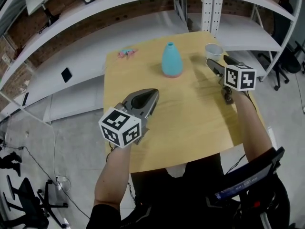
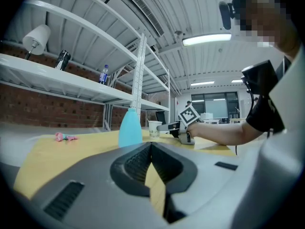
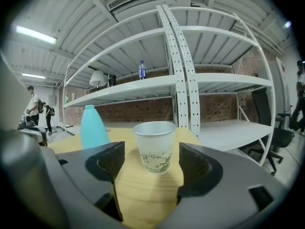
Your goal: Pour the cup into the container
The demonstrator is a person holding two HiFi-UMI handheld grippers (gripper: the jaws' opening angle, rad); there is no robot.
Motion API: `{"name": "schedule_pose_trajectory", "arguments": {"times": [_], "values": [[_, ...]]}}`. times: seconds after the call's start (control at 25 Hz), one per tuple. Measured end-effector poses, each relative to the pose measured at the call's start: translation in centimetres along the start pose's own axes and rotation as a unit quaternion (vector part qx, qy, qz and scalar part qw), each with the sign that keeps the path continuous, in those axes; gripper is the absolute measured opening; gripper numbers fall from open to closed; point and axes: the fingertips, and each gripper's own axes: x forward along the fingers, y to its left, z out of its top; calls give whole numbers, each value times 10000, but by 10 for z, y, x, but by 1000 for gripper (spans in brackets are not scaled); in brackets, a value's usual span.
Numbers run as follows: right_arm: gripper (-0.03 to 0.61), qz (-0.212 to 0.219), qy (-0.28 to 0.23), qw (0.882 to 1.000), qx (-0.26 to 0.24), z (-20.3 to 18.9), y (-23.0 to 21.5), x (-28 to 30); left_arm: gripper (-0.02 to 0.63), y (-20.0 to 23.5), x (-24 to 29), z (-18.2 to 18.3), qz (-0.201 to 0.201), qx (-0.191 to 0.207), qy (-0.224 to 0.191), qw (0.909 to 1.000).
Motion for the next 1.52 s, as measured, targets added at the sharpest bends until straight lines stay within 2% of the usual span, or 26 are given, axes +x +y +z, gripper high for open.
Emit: {"name": "schedule_pose_trajectory", "arguments": {"times": [0.4, 0.64, 0.92, 1.16, 1.52], "values": [[336, -200, 399, 9990, -37, -3, -6, 27, 0, -2, 1, 0, -66, 8, -4, 10000], [330, -258, 339, 9990, 143, 0, -8, 31, 2, -1, 1, 1, -76, 3, -7, 10000], [304, -161, 336, 9993, 102, 0, -3, 32, 2, -1, 2, 1, -95, 11, -12, 10000], [299, 77, 315, 9994, -108, 7, 15, 27, 2, -1, 3, 2, -90, -2, -8, 10000], [295, 453, 25, 9963, -730, 51, 57, 11, 2, -1, 2, 2, -94, -12, -11, 10000]]}}
